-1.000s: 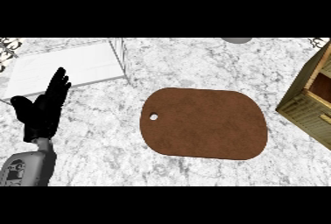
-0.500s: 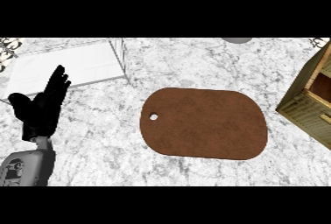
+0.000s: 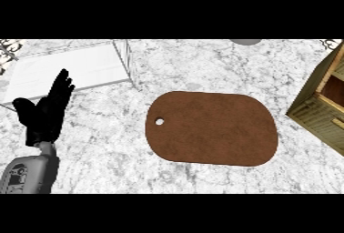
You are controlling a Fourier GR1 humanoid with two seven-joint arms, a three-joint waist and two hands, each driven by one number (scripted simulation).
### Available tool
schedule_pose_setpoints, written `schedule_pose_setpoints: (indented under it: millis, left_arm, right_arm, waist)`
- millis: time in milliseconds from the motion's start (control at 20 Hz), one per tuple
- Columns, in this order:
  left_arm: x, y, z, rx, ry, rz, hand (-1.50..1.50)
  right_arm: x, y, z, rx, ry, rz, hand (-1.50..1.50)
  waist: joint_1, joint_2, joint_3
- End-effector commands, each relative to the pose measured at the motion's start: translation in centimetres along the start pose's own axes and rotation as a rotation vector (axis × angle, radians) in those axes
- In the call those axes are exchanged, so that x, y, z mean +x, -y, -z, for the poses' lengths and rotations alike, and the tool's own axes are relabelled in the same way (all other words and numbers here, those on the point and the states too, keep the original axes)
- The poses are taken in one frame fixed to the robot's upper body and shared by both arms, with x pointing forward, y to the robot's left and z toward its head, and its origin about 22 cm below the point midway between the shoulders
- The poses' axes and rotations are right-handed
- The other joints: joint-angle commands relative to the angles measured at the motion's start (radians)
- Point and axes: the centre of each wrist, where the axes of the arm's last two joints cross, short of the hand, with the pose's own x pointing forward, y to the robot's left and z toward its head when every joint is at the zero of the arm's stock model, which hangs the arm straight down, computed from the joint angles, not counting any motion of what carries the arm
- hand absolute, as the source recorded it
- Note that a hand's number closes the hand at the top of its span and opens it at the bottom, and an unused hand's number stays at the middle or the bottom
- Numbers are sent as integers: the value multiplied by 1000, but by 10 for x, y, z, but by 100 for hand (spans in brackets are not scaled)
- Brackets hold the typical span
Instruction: Pick the tomato from the cutting board and place it in the basket
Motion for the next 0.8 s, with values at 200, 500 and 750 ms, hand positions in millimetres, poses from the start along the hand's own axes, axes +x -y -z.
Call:
schedule_pose_setpoints:
  millis: [200, 500, 750]
  left_arm:
    - [-2, -15, -10, 5, -7, 16, 0]
    - [9, -16, -2, 3, -9, 2, 0]
    - [-3, -13, 1, 19, -13, -11, 0]
  right_arm:
    - [5, 14, -2, -144, 15, 272, -150]
    - [-9, 62, -5, -253, 4, 543, -150]
    - [-42, 55, -6, -303, -85, 738, -150]
  waist:
    - [-1, -5, 0]
    - [-7, -6, 0]
    - [-28, -6, 0]
